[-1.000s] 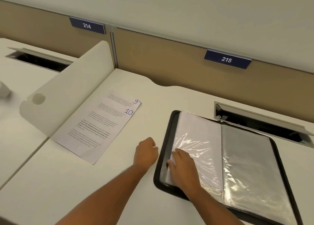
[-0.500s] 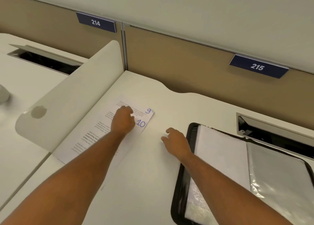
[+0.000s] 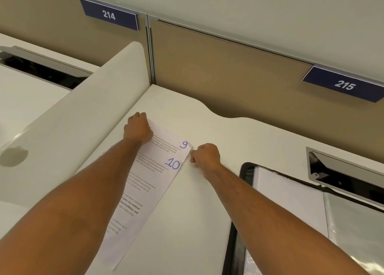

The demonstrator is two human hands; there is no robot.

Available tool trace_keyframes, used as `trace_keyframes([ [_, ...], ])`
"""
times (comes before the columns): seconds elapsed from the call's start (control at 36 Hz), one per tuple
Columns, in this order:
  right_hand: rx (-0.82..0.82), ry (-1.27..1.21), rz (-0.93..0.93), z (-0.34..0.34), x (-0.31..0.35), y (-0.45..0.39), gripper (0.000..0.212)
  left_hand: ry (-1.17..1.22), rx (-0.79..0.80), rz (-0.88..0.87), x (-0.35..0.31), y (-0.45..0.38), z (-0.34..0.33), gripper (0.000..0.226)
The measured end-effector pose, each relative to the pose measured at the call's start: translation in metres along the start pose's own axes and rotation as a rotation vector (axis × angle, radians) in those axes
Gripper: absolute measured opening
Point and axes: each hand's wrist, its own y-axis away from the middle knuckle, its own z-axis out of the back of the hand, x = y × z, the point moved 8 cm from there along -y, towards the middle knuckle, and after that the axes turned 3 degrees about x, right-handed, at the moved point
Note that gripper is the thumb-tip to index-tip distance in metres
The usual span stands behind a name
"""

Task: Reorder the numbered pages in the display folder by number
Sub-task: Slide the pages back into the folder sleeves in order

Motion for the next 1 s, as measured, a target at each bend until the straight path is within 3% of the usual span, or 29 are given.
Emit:
trace_keyframes([
  [0.22, 0.025, -0.142, -0.040, -0.013, 0.003, -0.010, 0.029, -0.020, -0.012, 0.002, 0.000, -0.012, -0.003, 0.049],
  [0.39, 0.019, -0.120, 0.006, -0.015, 0.006, -0.008, 0.035, 0.105, -0.011, -0.017, 0.003, -0.011, -0.004, 0.061],
  [0.47, 0.020, -0.127, 0.044, -0.014, 0.008, -0.001, 0.025, 0.138, -0.024, -0.027, 0.002, -0.004, -0.002, 0.061],
  [0.61, 0.001, -0.102, 0.207, -0.005, 0.021, 0.013, 0.019, 0.166, -0.032, 0.012, 0.001, 0.010, 0.011, 0.062],
  [0.72, -0.017, -0.034, 0.368, 0.008, 0.035, 0.033, 0.007, 0.357, 0.008, 0.037, 0.001, 0.018, 0.022, 0.063],
  [0.83, -0.041, -0.030, 0.444, 0.024, 0.048, 0.052, 0.005, 0.549, -0.031, 0.007, -0.008, 0.027, 0.043, 0.053],
  [1.0, -0.041, -0.046, 0.453, 0.044, 0.059, 0.071, 0.013, 0.516, -0.175, -0.105, -0.030, 0.042, 0.088, 0.010],
])
